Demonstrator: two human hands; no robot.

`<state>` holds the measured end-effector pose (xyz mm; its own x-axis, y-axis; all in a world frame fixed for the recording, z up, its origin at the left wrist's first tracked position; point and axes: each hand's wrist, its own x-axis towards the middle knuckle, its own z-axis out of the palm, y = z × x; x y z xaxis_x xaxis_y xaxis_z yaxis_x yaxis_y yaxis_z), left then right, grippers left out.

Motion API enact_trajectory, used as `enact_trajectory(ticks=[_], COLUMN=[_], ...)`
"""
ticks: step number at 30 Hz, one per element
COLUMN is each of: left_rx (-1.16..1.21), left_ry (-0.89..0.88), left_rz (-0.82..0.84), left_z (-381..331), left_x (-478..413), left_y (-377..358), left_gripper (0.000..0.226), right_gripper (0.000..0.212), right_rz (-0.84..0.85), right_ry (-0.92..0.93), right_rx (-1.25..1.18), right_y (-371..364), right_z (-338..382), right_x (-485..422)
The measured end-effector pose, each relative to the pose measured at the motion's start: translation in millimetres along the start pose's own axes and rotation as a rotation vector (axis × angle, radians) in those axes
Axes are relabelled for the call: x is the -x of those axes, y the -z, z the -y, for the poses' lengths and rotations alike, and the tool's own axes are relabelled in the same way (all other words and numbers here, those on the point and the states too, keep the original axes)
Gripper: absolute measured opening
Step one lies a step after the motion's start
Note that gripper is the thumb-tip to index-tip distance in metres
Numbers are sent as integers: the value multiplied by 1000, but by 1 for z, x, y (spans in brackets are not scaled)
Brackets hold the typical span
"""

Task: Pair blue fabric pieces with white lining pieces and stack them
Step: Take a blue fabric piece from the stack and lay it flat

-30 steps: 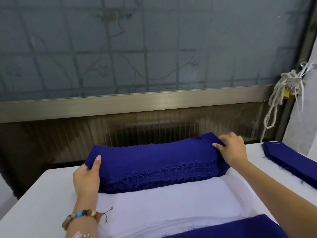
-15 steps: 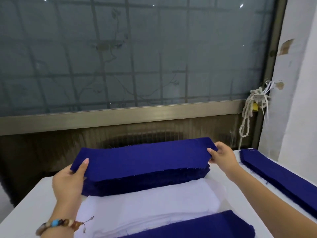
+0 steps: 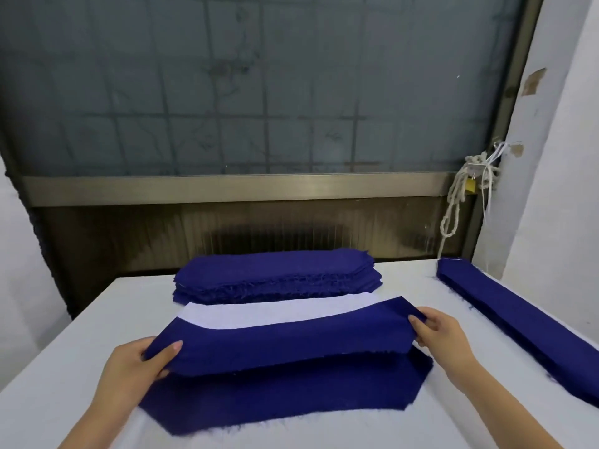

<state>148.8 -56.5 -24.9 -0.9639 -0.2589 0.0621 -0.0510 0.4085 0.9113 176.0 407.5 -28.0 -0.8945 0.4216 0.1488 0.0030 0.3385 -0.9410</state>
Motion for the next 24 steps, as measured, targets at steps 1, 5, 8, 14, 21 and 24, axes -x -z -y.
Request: enact_trajectory(ticks=[1, 5, 8, 14, 21, 24], left_rx=[18, 47, 17, -108, -39, -48], left_ry=[3, -5, -27, -100, -142, -145], left_rz=[5, 21, 30, 20, -77, -63], left_z=[4, 19, 30, 35, 41, 47], left_x=[4, 20, 29, 36, 37, 35], left_y=[3, 9, 10, 10, 14, 16], left_gripper=[11, 14, 16, 10, 27, 29], right_gripper=[12, 16, 19, 31, 14, 30], right_rz=[3, 8, 11, 34, 3, -42], right_ry=[14, 65, 94, 152, 134, 108], right_rx=[14, 111, 143, 291, 331, 375], right_y=[1, 1, 0, 0, -2, -1], right_z=[-3, -15, -19, -25, -27, -28], right_x=[7, 29, 36, 38, 37, 37])
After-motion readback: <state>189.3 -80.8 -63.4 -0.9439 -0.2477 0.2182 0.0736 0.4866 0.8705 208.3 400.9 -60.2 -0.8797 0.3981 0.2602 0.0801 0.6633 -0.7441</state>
